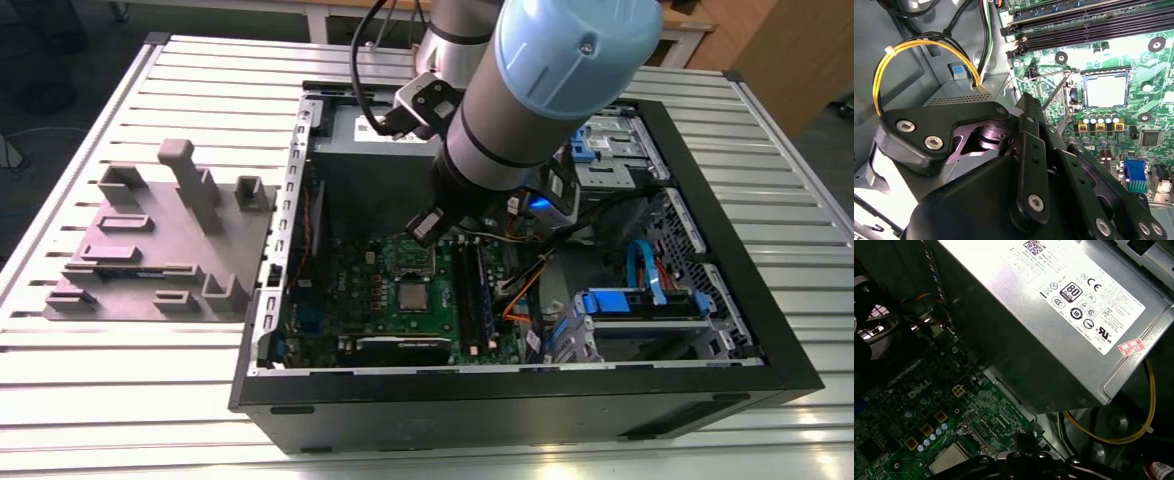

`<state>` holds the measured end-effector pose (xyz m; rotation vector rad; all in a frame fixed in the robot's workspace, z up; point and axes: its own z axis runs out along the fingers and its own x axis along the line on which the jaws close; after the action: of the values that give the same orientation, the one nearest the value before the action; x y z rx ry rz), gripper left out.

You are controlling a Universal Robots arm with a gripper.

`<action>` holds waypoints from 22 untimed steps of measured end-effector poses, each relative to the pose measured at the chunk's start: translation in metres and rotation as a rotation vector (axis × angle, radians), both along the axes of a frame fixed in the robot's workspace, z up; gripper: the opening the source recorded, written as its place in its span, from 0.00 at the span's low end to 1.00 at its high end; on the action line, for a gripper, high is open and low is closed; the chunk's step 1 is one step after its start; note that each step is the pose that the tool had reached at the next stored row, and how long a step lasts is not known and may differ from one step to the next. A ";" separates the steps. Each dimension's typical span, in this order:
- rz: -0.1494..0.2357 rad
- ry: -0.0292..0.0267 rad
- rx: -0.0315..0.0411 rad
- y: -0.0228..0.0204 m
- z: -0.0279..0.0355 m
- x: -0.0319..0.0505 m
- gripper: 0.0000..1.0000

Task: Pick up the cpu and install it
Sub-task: 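Close the cpu cover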

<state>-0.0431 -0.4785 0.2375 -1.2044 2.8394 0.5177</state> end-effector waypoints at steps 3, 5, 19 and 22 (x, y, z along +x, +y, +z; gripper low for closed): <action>0.000 0.0000 0.0000 -0.0002 0.0000 0.0000 0.11; 0.000 0.0000 0.0000 -0.0009 0.0000 0.0000 0.11; 0.003 0.0000 -0.0051 -0.0076 0.0012 -0.0008 0.11; 0.004 0.0000 -0.0097 -0.0077 0.0023 -0.0012 0.11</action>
<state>-0.0444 -0.4863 0.2398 -1.2119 2.8434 0.5047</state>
